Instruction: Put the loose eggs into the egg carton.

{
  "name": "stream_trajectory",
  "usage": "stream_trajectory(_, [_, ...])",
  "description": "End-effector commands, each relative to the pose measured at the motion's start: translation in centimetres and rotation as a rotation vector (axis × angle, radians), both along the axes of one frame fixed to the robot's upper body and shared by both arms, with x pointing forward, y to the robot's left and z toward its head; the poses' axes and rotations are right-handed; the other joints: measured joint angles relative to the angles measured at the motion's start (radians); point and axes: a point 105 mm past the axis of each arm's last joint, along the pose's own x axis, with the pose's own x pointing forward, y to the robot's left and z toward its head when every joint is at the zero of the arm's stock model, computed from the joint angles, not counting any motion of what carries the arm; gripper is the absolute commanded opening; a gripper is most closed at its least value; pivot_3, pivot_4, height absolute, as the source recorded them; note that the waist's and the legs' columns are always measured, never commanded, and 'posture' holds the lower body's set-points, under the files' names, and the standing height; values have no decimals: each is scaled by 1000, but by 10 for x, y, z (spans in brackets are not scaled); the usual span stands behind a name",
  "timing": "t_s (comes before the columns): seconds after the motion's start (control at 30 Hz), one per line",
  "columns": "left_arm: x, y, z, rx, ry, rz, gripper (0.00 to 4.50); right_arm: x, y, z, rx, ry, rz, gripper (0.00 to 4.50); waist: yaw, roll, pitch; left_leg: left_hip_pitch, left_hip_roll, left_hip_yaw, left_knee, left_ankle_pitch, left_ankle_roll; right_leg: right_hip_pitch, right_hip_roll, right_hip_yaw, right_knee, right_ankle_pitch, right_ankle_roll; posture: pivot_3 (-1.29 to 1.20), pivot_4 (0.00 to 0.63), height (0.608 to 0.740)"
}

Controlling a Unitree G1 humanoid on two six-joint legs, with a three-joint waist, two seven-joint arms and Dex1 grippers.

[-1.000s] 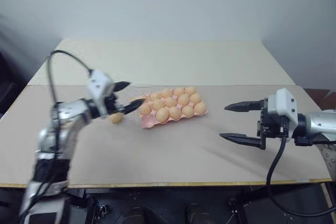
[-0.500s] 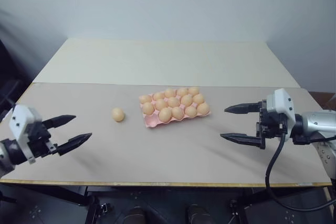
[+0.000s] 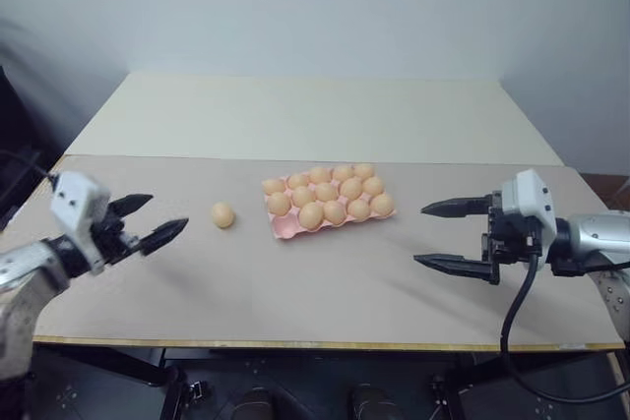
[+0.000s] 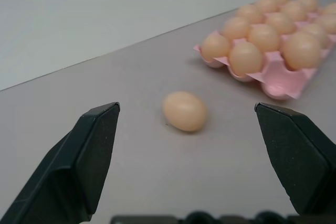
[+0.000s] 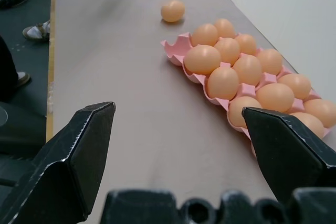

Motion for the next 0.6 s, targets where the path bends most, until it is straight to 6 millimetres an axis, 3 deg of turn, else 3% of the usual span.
stream_trajectory(0.03, [33,-7,-14,5,14,59,4484,-4,3,14,6,-58,17,4500,1,0,0,-1,0,0,0,0,0,-1,0,0,0,0,0,0,150,740])
stream_trajectory(0.27, [74,-39,-40,-49,71,-10,4484,-7,6,19,9,-87,18,4500,-6,0,0,-3,0,0,1,0,0,-3,0,0,0,0,0,0,150,740])
stream_trajectory(0.47, [84,-49,-56,-56,119,-19,4484,-9,6,20,12,-95,7,4500,-4,0,0,-3,0,-1,1,0,0,-2,0,0,1,0,0,0,150,740])
stream_trajectory(0.6, [81,-52,-61,-39,118,-31,3276,-9,5,20,18,-99,0,4500,-2,0,0,-4,0,-1,2,0,0,-2,0,-1,1,0,0,0,150,740])
